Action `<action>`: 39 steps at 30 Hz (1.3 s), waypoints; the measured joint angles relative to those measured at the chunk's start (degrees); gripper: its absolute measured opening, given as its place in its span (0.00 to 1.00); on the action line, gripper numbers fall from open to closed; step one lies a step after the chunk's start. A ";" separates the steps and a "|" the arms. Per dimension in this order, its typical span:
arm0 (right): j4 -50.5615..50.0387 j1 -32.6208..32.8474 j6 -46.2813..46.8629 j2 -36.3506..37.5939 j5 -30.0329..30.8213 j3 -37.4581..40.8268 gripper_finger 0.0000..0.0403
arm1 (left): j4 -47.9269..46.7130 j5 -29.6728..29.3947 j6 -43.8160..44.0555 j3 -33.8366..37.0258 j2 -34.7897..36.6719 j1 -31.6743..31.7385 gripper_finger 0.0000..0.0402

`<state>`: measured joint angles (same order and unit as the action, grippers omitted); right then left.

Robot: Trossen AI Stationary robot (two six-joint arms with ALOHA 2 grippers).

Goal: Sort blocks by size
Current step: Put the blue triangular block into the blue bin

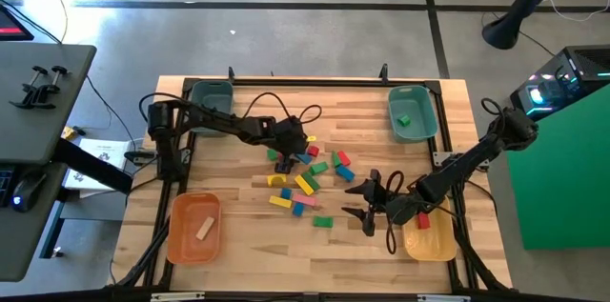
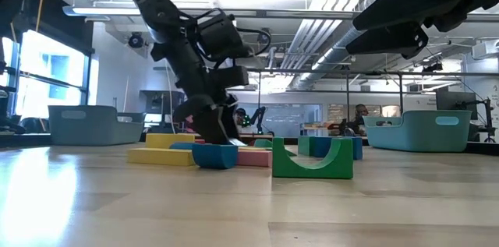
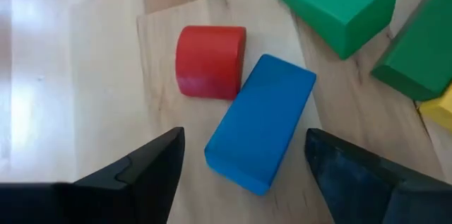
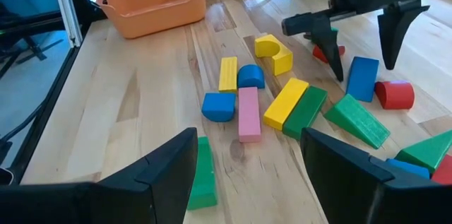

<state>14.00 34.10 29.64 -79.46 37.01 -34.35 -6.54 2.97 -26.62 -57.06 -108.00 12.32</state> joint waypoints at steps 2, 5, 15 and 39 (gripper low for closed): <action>-0.03 0.01 -0.01 0.00 0.00 0.00 0.62 | 0.09 0.26 -0.49 0.00 -0.03 0.00 0.69; -0.04 0.00 -0.01 0.00 0.00 0.00 0.62 | -0.33 1.49 -0.06 0.00 -0.08 0.04 0.64; -0.22 0.01 -0.01 0.00 0.00 0.00 0.62 | -1.87 2.09 1.04 -0.09 -0.08 -0.21 0.31; -0.96 0.03 0.03 0.00 -0.20 0.00 0.62 | -56.80 -46.76 60.59 -4.28 22.93 7.53 0.24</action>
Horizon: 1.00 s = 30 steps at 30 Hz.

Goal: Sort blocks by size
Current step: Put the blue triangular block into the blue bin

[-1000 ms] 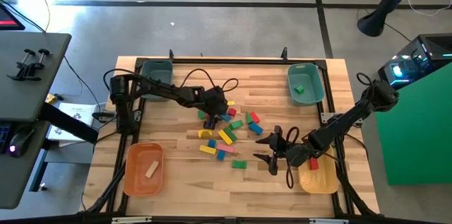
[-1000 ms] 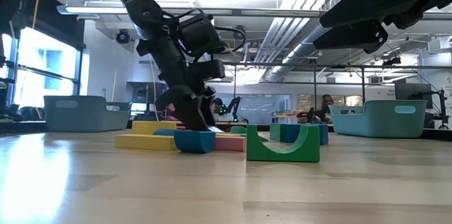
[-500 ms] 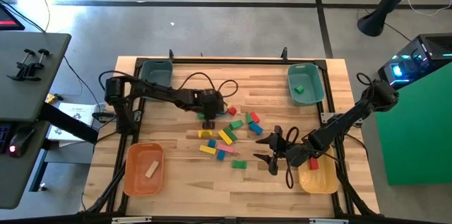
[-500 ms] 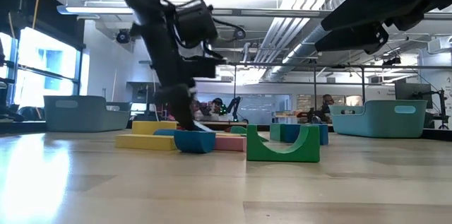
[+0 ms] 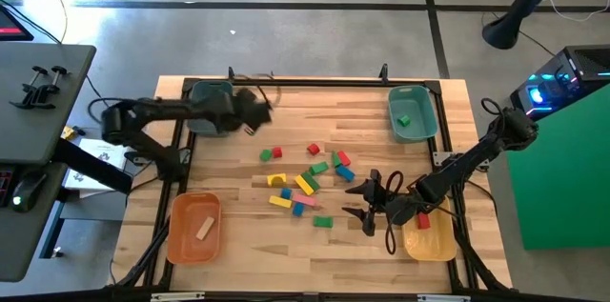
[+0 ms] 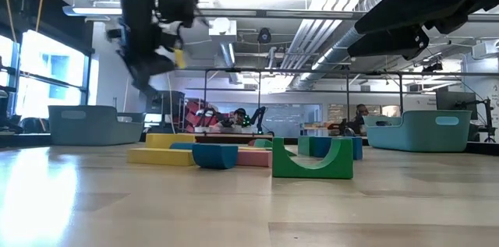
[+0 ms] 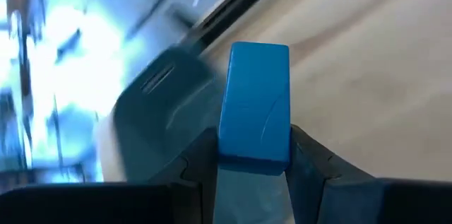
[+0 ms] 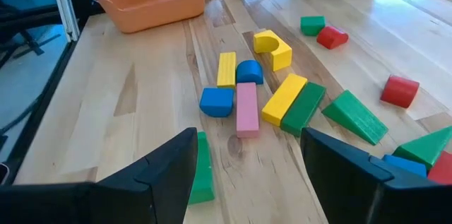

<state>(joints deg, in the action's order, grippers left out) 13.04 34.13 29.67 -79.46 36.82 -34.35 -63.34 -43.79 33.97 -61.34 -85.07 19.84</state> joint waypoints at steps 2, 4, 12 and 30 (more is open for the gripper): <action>-0.09 0.00 -0.04 0.00 0.00 0.00 0.62 | -1.58 3.50 1.44 0.00 1.78 5.12 0.24; -0.11 0.00 -0.04 0.00 0.00 0.00 0.62 | -1.65 9.25 1.00 0.00 2.48 10.56 0.24; -0.32 0.00 -0.07 0.00 0.00 0.00 0.62 | -0.35 20.20 -4.78 0.57 -0.48 24.20 0.24; -0.35 0.02 0.06 0.00 -0.42 0.00 0.62 | 0.17 20.72 -6.25 0.57 -13.44 28.23 0.24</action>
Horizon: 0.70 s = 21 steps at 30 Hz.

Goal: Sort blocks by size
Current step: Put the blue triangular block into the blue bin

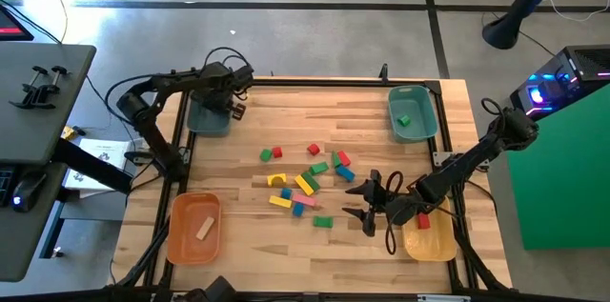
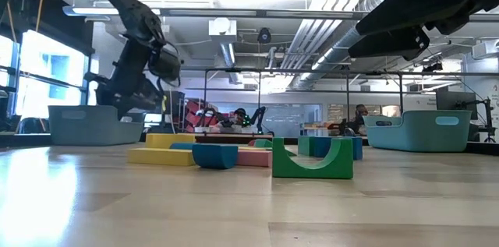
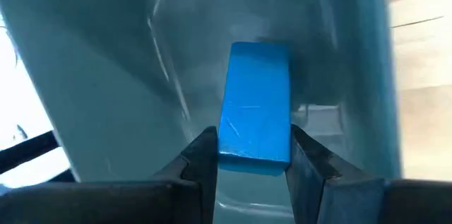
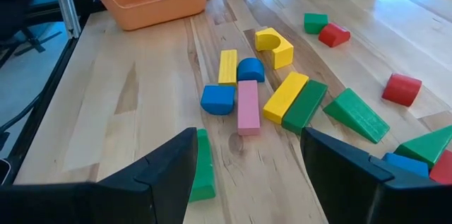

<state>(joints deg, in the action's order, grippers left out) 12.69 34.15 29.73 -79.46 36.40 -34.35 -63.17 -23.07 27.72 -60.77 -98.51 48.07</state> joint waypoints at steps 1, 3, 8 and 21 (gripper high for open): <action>0.02 0.00 0.00 0.00 -0.02 0.00 0.62 | 0.01 0.02 -0.02 0.00 -0.48 0.21 0.24; 0.01 0.00 0.00 0.00 -0.02 0.00 0.62 | -0.01 0.09 -0.19 0.00 -1.33 0.44 0.27; 0.02 0.00 -0.04 0.00 -0.01 0.00 0.62 | 0.30 -0.50 -2.18 0.00 -2.05 0.68 0.37; 0.02 0.00 -0.13 0.00 0.00 0.00 0.62 | -0.02 -1.58 -5.16 0.00 -1.71 0.92 0.42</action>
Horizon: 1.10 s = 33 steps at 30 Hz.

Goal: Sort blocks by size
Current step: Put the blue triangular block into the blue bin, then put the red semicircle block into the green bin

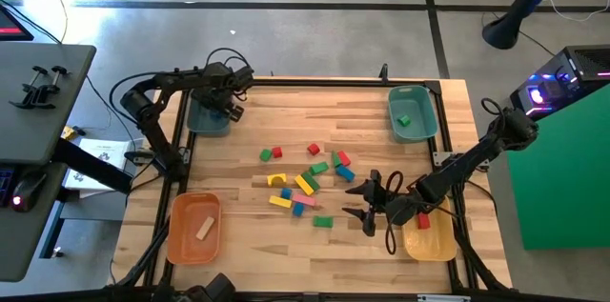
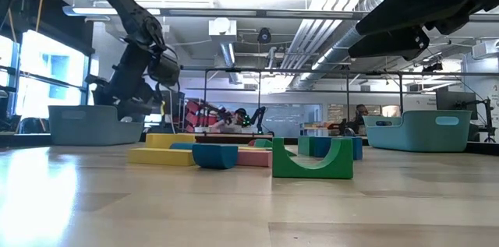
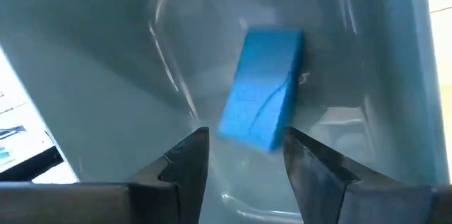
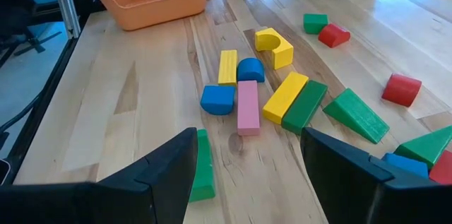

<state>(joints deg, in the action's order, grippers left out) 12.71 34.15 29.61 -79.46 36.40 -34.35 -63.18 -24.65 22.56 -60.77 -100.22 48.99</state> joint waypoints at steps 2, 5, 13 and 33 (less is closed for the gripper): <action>0.00 0.00 -0.03 0.00 0.00 0.00 0.62 | -0.02 0.01 -0.26 0.00 0.39 0.15 0.45; 0.00 0.00 -0.04 0.00 0.00 0.00 0.62 | -0.02 0.02 -0.32 0.00 1.37 0.57 0.51; 0.00 0.00 -1.27 0.01 1.31 0.00 0.62 | 0.23 3.23 0.18 0.00 9.21 -0.11 0.60; -17.69 -9.58 -8.53 15.58 17.40 0.00 0.62 | 28.16 -8.96 -12.60 -0.02 35.62 -31.20 0.59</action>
<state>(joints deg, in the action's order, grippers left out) -4.98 24.57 21.07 -63.88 53.81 -34.35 -35.02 -33.61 9.96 -60.80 -64.60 17.80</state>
